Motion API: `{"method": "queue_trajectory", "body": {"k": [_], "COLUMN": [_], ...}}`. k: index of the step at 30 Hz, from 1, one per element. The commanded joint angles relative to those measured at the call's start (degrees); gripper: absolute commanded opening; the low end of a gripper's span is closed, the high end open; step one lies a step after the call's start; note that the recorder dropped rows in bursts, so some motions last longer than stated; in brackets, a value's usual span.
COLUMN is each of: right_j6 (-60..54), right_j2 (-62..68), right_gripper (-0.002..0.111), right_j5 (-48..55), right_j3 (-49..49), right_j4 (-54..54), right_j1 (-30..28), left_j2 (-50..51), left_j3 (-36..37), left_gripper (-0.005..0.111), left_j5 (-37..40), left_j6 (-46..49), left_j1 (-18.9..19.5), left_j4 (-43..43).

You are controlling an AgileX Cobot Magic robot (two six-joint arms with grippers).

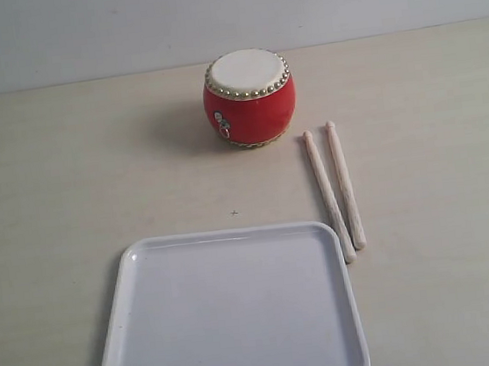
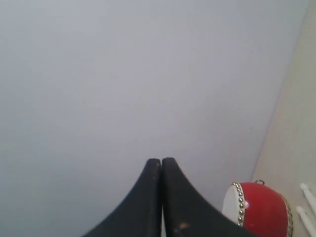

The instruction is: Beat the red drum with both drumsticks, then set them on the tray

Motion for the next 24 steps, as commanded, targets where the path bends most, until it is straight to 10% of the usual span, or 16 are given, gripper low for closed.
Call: {"method": "queue_trajectory", "body": {"k": [1,8,17,24], "right_j6": [0.0,-22.9,-39.4,-47.7], "right_j2": [5.8,37.4,60.7,78.4], "right_gripper": [0.000,0.000,0.000,0.000], "right_j5": [-4.8,26.5,43.0,55.3], "right_j3": [-0.9,-33.8,-52.8,-59.7], "right_j4": [0.1,-29.0,-16.5,-12.2], "right_j1": [-0.3,-0.3,-0.3,3.1], "left_j2": [5.8,34.7,59.7,65.7], "left_j3": [0.0,-22.1,-45.7,-47.1], "left_gripper": [0.000,0.000,0.000,0.000], "left_j5": [5.8,17.3,49.7,53.6], "left_j6": [2.6,24.2,49.6,61.5], "left_j1": [0.2,-0.2,-5.2,-5.1], "left_j4": [-4.5,5.6,4.3,-7.5]}}
